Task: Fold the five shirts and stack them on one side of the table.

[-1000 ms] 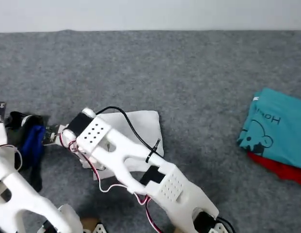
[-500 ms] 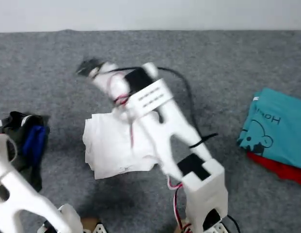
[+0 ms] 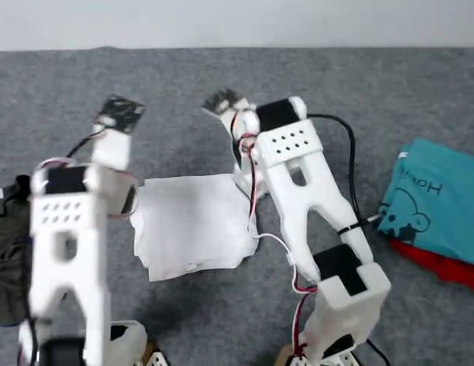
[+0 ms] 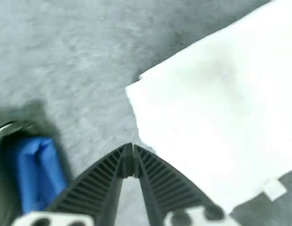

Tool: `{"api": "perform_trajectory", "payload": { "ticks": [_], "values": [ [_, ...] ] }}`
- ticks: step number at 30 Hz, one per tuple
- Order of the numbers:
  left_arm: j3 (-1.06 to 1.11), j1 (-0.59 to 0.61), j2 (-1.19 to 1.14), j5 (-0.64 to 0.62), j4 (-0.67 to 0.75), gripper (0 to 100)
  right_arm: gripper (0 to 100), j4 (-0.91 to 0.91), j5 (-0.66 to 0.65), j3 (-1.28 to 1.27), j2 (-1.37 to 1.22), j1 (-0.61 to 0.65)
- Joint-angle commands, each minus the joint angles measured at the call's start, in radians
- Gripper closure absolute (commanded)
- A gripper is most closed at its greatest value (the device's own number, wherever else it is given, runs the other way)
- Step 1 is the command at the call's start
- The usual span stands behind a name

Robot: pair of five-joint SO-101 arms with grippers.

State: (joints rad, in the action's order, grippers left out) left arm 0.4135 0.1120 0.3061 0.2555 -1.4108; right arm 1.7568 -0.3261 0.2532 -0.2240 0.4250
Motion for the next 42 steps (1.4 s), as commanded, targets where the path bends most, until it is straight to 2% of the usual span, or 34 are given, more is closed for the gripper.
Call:
{"api": "perform_trajectory", "payload": {
  "ticks": [1, 11, 16, 20, 24, 31, 37, 42],
  "values": [
    [-0.117, -0.049, -0.181, -0.026, 0.035, 99, 99.0, -0.005, 0.057, -0.087, 0.084, -0.012],
    [-0.473, -0.052, -0.701, -0.029, 0.006, 99, 99.0, -0.189, 0.135, -0.316, 0.09, 0.048],
    [-0.639, -0.048, -0.881, -0.026, -0.1, 99, 98.9, -0.251, 0.138, -0.361, 0.085, 0.071],
    [-0.745, 0.006, -0.97, -0.026, -0.123, 99, 98.9, -0.275, 0.138, -0.364, 0.074, 0.073],
    [-0.819, 0.051, -0.99, -0.026, -0.161, 99, 98.9, -0.285, 0.137, -0.391, -0.007, 0.073],
    [-0.924, 0.048, -0.988, -0.009, -0.264, 99, 98.9, -0.291, 0.133, -0.404, -0.067, 0.07],
    [-1.067, 0.064, -0.953, -0.015, -0.347, 99, 98.9, -0.245, 0.127, -0.402, 0.087, 0.07],
    [-1.003, 0.055, -0.729, -0.014, -0.345, 99, 98.9, -0.246, 0.126, -0.399, 0.271, 0.065]
  ]
}}
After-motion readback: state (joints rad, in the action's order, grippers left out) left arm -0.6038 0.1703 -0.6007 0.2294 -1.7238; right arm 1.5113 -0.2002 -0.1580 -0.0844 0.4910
